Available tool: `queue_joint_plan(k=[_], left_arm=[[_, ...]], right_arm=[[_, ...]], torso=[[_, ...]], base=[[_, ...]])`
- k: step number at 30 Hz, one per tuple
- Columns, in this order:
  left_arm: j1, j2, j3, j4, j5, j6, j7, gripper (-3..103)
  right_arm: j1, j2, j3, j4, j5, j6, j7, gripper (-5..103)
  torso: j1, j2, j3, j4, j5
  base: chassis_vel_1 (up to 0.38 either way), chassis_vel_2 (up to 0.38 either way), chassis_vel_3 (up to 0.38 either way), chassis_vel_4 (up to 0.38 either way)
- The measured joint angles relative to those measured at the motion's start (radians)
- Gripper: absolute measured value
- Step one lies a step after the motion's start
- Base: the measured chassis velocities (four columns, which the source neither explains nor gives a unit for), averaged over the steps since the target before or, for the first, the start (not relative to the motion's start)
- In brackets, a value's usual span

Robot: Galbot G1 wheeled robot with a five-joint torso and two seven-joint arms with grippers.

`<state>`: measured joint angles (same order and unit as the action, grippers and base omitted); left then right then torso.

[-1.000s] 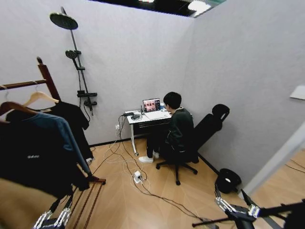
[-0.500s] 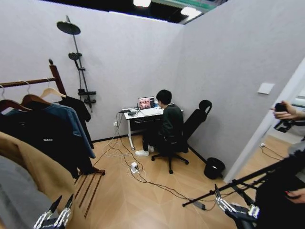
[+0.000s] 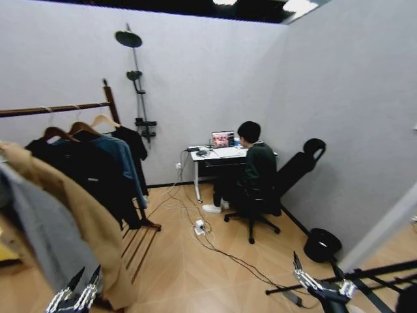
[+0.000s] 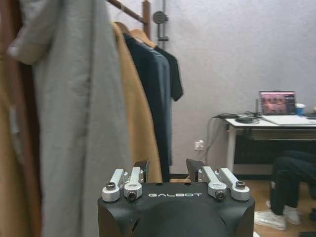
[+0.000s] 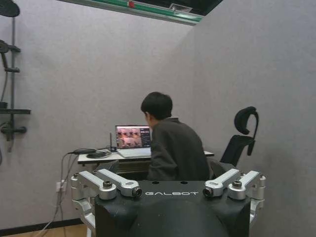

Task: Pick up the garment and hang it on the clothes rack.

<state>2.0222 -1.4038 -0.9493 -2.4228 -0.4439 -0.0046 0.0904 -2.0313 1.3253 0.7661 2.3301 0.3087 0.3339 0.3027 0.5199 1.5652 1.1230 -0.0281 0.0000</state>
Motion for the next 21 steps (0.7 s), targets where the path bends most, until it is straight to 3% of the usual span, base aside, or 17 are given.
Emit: queue_joint_plan(k=[11, 21], left_arm=[[0.0, 0.0, 0.0, 0.0, 0.0, 0.0, 0.0, 46], [0.0, 0.0, 0.0, 0.0, 0.0, 0.0, 0.0, 46]], right_arm=[[0.0, 0.0, 0.0, 0.0, 0.0, 0.0, 0.0, 100], [0.0, 0.0, 0.0, 0.0, 0.0, 0.0, 0.0, 100]], torso=[[0.002, 0.002, 0.001, 0.0003, 0.0001], [0.018, 0.038, 0.02, 0.0006, 0.0]], base=[[0.07, 0.074, 0.083, 0.07], [0.0, 0.0, 0.0, 0.0]])
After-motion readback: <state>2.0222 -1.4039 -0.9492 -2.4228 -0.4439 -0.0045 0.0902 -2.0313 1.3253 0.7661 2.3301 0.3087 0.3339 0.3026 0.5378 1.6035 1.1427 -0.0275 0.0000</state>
